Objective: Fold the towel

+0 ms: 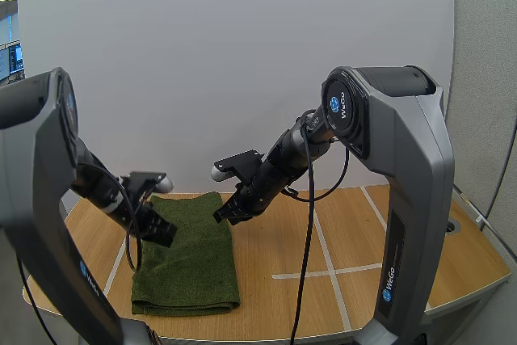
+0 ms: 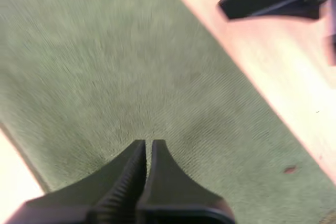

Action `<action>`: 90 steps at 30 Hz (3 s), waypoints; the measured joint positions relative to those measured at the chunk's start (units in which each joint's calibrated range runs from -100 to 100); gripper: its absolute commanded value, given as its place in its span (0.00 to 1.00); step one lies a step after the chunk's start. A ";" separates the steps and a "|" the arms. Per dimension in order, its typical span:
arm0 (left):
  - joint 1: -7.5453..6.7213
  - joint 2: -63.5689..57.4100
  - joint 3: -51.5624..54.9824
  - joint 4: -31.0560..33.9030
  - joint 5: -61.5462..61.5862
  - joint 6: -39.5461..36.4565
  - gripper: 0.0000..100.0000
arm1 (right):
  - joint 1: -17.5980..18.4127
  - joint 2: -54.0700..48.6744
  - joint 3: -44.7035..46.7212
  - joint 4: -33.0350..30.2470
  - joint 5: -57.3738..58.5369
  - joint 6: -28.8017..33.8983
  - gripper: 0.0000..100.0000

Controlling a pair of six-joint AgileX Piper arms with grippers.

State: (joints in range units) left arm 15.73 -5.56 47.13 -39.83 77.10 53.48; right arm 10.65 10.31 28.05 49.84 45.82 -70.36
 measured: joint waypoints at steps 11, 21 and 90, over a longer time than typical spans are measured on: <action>0.00 -18.69 0.00 -0.07 13.06 -4.07 0.16 | 0.00 4.80 -10.44 3.11 -2.09 -0.10 0.74; 0.00 -35.61 0.00 3.96 16.15 -9.69 0.00 | 0.00 13.17 -19.17 7.14 -2.24 -0.01 0.75; -6.97 -59.96 0.00 6.62 10.01 -11.23 0.00 | -10.28 8.49 -4.56 6.42 18.28 -6.88 0.00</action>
State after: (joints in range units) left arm 8.76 -65.52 47.13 -33.21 87.10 42.25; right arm 0.37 18.81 23.49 56.26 64.09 -77.24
